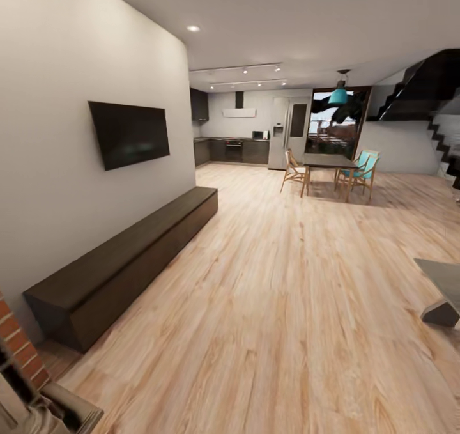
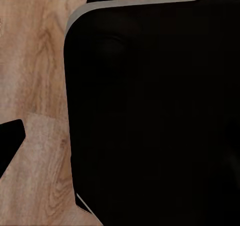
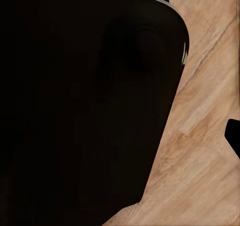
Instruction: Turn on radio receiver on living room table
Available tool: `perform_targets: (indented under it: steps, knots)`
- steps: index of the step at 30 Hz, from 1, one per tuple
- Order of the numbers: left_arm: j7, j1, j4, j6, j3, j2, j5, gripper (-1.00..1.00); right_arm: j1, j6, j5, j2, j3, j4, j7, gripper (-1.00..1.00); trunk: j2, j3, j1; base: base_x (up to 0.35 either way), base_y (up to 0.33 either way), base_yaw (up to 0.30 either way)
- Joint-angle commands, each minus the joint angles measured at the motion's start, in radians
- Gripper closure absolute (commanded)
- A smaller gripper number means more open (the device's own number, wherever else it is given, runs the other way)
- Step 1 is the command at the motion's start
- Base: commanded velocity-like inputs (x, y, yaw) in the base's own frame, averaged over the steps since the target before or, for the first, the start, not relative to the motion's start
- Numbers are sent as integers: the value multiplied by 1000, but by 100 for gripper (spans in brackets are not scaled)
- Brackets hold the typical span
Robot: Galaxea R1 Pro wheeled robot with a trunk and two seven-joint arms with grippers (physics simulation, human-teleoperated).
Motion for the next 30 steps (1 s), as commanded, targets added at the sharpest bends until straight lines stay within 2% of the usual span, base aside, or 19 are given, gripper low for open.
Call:
perform_targets:
  steps: [1, 30]
  knots:
    - [0, 0, 0, 0, 0, 0, 0, -100, 0, 0, 0, 0, 0, 0, 0, -100, 0, 0, 0, 324, 0, -294]
    - [0, 0, -1, -1, 0, -2, 0, -100, 0, -2, 0, -1, 1, 0, 0, -100, 0, 0, 0, 324, 0, -294]
